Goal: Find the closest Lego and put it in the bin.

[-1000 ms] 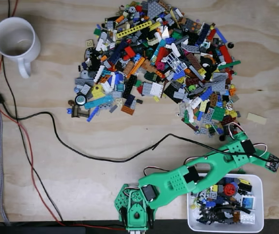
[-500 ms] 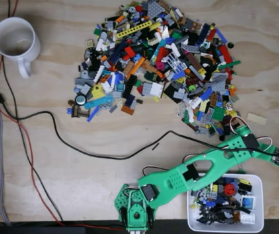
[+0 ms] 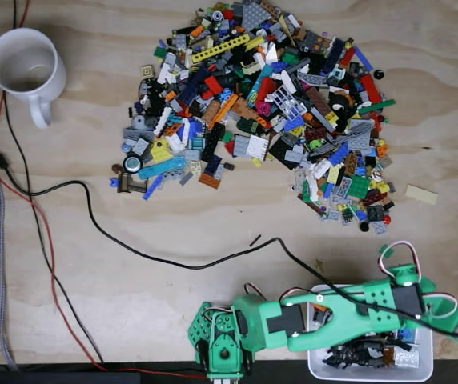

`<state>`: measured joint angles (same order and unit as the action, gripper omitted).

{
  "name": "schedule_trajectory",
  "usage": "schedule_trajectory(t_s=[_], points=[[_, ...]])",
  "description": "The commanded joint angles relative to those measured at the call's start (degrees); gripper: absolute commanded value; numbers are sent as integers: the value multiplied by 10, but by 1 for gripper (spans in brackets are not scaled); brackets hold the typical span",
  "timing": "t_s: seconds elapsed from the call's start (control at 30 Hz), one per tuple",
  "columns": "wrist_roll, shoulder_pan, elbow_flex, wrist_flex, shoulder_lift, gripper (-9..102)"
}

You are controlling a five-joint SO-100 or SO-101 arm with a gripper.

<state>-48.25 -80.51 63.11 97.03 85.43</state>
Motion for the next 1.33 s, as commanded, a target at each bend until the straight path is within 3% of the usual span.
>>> schedule_trajectory(t_s=[0.0, 0.2, 0.4, 0.63, 1.0, 1.13, 1.3], points=[[-60, -52, 84, -34, 110, 7], [-89, -58, 211, -115, 128, 12], [-96, -14, 168, -138, 124, 18], [-209, 236, 121, -94, 171, 18], [-242, 568, 471, -297, 333, 19], [-225, 632, 509, -330, 330, 19], [-218, 644, 512, -350, 292, 19]])
